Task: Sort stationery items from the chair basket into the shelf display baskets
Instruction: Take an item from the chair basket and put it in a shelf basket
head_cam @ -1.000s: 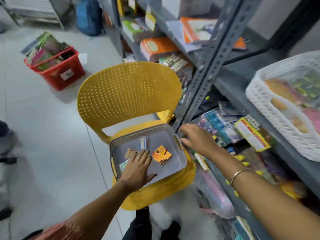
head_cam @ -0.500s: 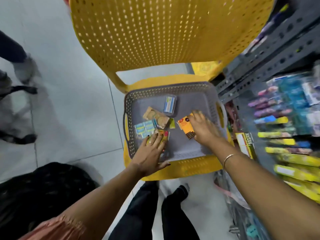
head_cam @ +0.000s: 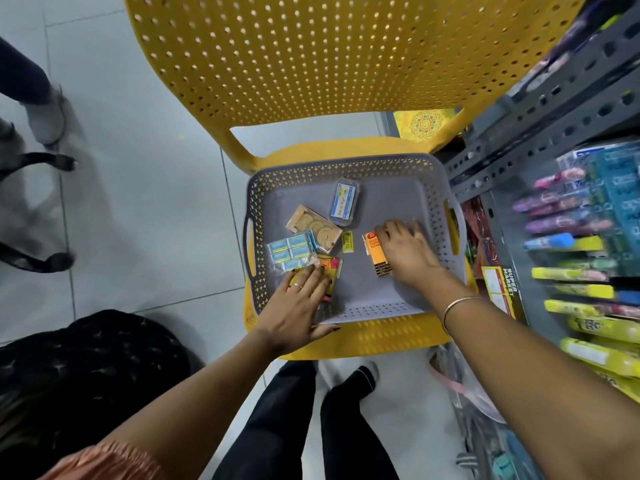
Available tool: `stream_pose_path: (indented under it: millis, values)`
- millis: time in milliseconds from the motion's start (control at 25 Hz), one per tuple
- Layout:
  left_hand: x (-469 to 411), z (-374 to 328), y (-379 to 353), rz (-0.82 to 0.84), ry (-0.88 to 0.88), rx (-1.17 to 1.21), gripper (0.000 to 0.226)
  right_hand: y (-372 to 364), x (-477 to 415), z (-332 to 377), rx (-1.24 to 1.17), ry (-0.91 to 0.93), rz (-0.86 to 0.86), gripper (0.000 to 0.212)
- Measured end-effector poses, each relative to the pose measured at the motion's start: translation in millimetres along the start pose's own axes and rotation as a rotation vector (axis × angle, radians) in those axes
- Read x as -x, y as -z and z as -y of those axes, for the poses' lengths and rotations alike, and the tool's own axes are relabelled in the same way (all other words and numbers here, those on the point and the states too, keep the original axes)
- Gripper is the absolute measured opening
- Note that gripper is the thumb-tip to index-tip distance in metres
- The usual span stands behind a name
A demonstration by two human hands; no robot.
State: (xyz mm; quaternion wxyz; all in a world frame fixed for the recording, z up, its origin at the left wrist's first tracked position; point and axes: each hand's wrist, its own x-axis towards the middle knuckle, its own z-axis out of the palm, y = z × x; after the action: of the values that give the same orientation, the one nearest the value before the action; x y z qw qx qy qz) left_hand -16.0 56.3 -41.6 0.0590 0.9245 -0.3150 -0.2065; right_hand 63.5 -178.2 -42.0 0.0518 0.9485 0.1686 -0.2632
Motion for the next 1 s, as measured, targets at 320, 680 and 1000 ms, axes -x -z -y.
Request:
stream_pose_path:
  millis: [320,680,1000]
  values:
    - [-0.6,-5.1,31.8,-0.025,-0.017,-0.011,0.086,51.7,25.3,-11.2,-0.305,-0.103,-0.074,0.077]
    - [-45.5,-25.6,181.2,-0.221,-0.170,-0.079,0.090,245.9,117.4,-45.5,-0.353,-0.290,-0.539,0.075]
    - [-83.6,-89.8,320.3,-0.448,-0.380,-0.148,0.091,378.9,255.7,-97.4,-0.298,-0.507,-0.836,0.077]
